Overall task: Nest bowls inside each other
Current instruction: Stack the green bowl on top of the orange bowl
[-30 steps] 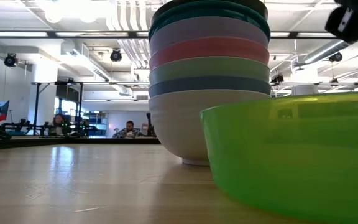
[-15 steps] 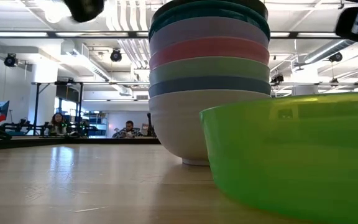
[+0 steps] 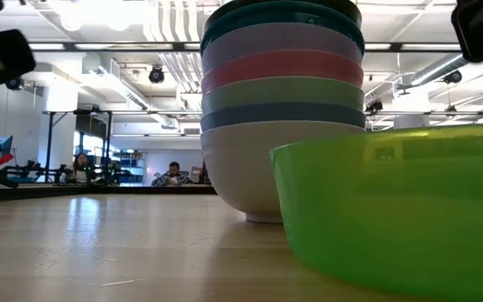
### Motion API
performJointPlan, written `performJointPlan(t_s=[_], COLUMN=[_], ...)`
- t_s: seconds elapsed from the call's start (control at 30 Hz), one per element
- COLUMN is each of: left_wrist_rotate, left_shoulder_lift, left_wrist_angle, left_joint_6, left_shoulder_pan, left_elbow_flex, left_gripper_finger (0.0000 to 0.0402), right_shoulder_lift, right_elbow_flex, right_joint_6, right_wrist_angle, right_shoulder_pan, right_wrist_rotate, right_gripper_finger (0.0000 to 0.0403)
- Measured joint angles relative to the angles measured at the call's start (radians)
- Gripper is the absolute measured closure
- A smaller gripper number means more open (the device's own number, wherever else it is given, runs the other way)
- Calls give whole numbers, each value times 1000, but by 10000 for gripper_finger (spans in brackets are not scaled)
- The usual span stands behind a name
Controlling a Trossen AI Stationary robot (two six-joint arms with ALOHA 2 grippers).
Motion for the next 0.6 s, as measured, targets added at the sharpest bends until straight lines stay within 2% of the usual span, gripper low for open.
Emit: performJointPlan(t_s=[0.13,0.27,0.4,0.5,0.6], left_wrist_rotate=[4,32,56,68,81], left_shoulder_lift=[-3,-3,-3,-3,-3], left_wrist_angle=[2,3,5,2,1], left_joint_6=[1,22,62,82,88], left_shoulder_pan=[-16,-16,-16,-16,-16], left_elbow_flex=[-16,-19,-16,-19,-21], left_gripper_finger=[402,402,402,402,402], right_shoulder_lift=[104,121,107,97,103], right_elbow_flex=[114,237,369,473,544], right_joint_6=[85,90,130,241,306], right_wrist_angle=[-104,-323,-664,-986,-1193], right_shoulder_pan=[0,0,-1,-1,-9], right_wrist_rotate=[0,2,2,-10,-42], right_gripper_finger=[281,252,240,239,239])
